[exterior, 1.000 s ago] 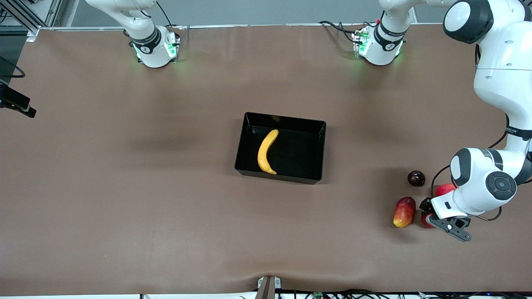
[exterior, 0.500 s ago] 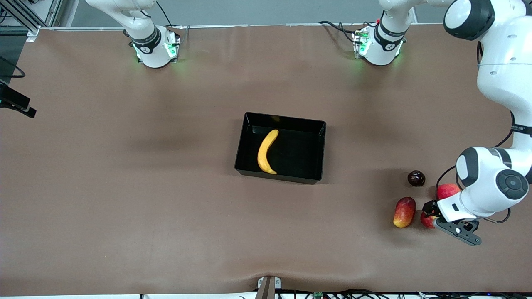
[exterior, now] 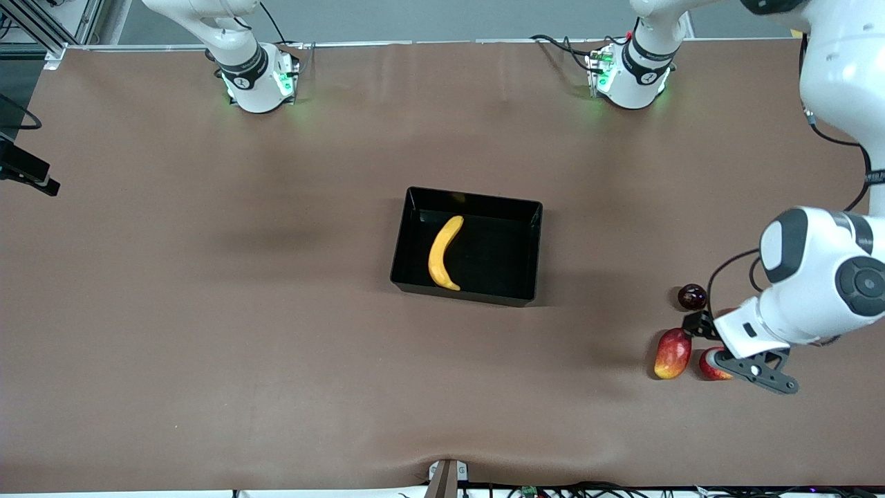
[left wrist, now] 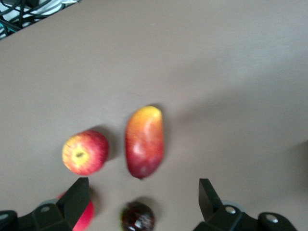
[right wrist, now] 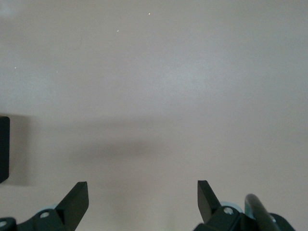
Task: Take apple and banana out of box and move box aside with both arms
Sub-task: 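Move the left gripper back into the box over the banana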
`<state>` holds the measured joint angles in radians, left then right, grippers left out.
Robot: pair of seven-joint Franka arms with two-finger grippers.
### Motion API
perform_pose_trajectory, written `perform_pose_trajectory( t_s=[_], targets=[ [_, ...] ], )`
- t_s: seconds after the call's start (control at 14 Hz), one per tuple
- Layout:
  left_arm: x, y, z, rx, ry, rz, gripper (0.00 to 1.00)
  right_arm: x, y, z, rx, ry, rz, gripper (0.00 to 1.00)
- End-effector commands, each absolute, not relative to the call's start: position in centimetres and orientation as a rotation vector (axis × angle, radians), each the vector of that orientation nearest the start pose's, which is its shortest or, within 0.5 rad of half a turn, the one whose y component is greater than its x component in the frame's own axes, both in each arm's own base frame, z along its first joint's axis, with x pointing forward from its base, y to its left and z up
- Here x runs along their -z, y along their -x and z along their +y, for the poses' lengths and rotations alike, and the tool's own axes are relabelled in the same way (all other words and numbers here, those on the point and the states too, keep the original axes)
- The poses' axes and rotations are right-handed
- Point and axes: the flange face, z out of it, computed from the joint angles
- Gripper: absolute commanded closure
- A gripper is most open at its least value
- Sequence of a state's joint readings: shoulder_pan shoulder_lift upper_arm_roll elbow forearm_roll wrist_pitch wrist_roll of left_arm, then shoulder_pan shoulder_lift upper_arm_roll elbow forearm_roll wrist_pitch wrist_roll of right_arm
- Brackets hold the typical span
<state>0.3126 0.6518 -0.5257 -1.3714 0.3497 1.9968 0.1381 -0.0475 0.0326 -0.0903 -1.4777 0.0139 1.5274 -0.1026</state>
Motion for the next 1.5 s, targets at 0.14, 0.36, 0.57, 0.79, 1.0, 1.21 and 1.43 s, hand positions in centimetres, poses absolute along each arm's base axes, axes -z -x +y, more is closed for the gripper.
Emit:
perform_pose_trajectory(
  t_s=[0.14, 0.36, 0.57, 0.79, 1.0, 1.21, 1.43],
  targets=[
    [-38.9, -66.8, -12.7, 0.018, 3.105, 0.422, 0.00, -65.0, -55.7, -7.7, 0.033, 3.148, 0.070, 0.00],
    [-39.3, -64.0, -19.3, -0.003, 3.158, 0.257, 0.00, -64.8, -55.7, -8.0, 0.024, 3.142, 0.074, 0.00],
    [-39.1, -61.5, -26.3, -0.010, 3.181, 0.222, 0.00, -64.8, -55.7, -8.0, 0.023, 3.137, 0.074, 0.00],
    [-37.2, -59.2, -32.7, -0.002, 3.211, 0.255, 0.00, -64.3, -55.7, -7.8, -0.001, 3.135, 0.071, 0.00],
    [-34.3, -57.1, -38.5, 0.052, 3.243, 0.313, 0.00, -64.3, -55.6, -7.8, -0.006, 3.133, 0.071, 0.00],
    [-30.2, -54.4, -43.9, 0.118, 3.242, 0.252, 0.00, -64.4, -55.8, -7.6, 0.002, 3.134, 0.059, 0.00],
    [-26.0, -51.9, -47.2, 0.112, 3.239, 0.231, 0.00, -64.4, -55.8, -7.8, 0.009, 3.135, 0.064, 0.00]
  ],
)
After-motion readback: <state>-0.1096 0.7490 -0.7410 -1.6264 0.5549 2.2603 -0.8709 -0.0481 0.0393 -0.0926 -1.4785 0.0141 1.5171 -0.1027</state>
